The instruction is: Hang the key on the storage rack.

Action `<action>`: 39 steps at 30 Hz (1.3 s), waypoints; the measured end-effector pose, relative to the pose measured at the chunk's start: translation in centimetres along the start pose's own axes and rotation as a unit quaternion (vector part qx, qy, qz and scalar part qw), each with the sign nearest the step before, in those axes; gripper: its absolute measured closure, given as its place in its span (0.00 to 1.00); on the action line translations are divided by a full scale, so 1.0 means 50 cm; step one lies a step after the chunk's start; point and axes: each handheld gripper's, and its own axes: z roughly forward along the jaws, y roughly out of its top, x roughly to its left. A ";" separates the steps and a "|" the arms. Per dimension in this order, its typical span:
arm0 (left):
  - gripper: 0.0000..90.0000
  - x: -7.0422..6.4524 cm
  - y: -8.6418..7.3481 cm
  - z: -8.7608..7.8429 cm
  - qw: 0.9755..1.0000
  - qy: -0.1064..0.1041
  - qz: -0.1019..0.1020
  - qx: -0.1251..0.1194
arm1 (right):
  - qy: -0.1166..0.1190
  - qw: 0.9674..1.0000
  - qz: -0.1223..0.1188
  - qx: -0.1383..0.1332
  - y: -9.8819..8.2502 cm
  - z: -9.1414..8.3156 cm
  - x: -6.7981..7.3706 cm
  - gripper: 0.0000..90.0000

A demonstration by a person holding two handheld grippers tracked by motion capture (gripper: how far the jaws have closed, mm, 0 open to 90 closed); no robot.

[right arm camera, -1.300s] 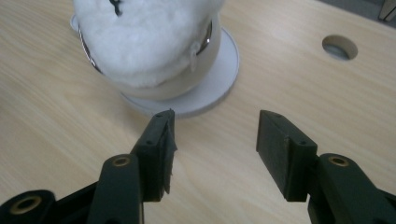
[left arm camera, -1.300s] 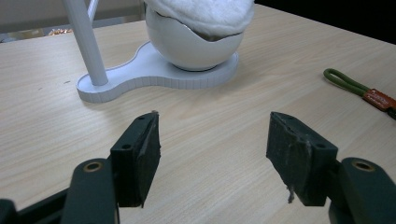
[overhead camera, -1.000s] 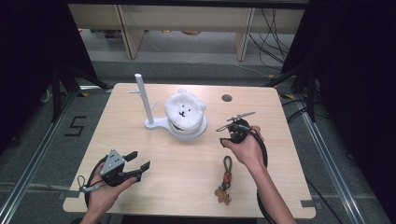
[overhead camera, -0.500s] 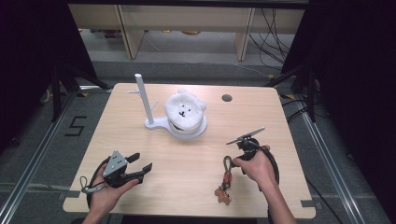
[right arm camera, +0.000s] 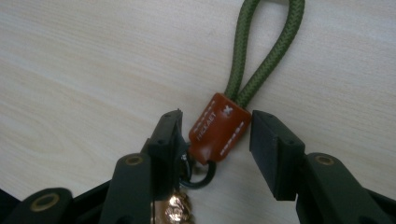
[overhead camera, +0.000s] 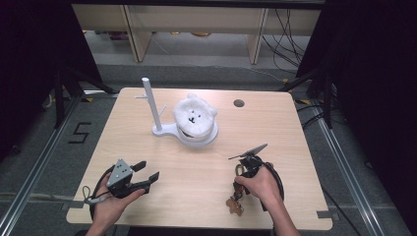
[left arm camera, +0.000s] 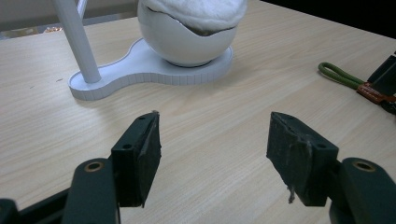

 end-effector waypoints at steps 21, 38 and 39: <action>0.39 -0.008 -0.001 0.002 1.000 -0.005 -0.001 0.001 | -0.039 0.999 -0.010 0.026 0.015 0.019 0.021 0.79; 0.37 -0.005 0.007 -0.001 1.000 -0.001 -0.016 -0.014 | 0.007 0.996 -0.072 -0.048 -0.008 -0.030 0.037 0.88; 0.37 -0.005 0.007 -0.001 1.000 -0.001 -0.016 -0.014 | 0.007 0.996 -0.072 -0.048 -0.008 -0.030 0.037 0.88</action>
